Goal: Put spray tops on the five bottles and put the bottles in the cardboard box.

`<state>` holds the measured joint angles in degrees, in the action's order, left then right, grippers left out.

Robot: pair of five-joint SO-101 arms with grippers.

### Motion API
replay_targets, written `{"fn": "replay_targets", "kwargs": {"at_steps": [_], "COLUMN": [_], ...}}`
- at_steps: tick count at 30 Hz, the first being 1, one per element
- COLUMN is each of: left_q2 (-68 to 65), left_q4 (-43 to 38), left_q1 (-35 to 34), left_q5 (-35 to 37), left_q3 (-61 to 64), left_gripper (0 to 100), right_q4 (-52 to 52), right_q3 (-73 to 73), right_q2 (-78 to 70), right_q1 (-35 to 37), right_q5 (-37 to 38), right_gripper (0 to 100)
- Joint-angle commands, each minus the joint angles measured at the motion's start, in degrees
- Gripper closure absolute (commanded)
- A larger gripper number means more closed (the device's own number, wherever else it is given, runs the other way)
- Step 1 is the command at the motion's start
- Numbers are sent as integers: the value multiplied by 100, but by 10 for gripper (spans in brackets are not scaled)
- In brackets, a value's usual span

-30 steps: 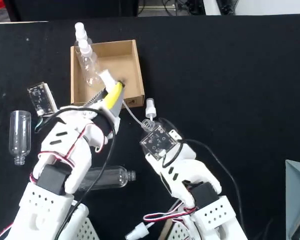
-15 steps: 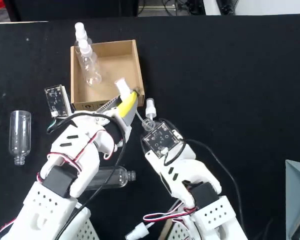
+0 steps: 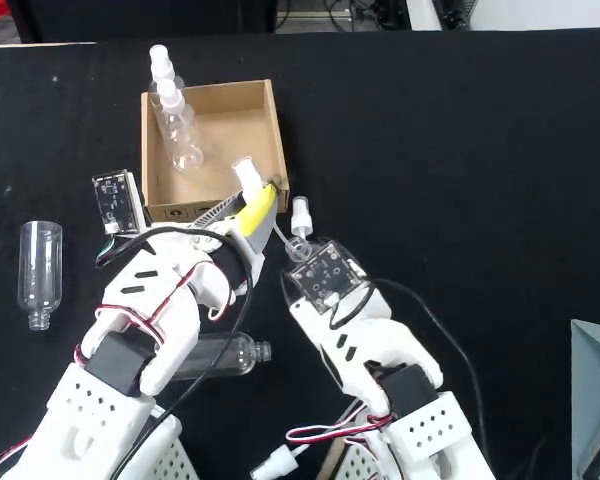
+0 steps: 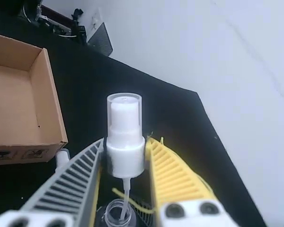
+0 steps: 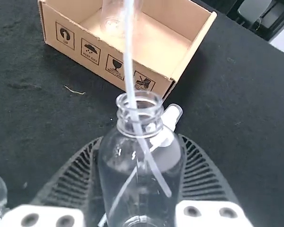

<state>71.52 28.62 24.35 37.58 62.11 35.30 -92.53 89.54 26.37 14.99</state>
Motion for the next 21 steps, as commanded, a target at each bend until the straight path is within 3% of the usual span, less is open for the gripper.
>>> {"fn": "replay_targets", "kwargs": {"at_steps": [1, 5, 10, 21], "left_q2": [35, 35, 35, 70], "left_q4": [-132, -123, -70, -70], "left_q1": [66, 66, 66, 48], "left_q5": [-422, -440, -378, -229], "left_q3": [-31, -22, -4, -4], "left_gripper": [970, 963, 845, 844], "right_q4": [-308, -308, -316, -316], "right_q3": [180, 180, 180, 171], "right_q2": [154, 154, 154, 154], "right_q1": [97, 97, 105, 105], "right_q5": [-176, -185, -185, -185], "right_gripper": [877, 877, 877, 877]}}
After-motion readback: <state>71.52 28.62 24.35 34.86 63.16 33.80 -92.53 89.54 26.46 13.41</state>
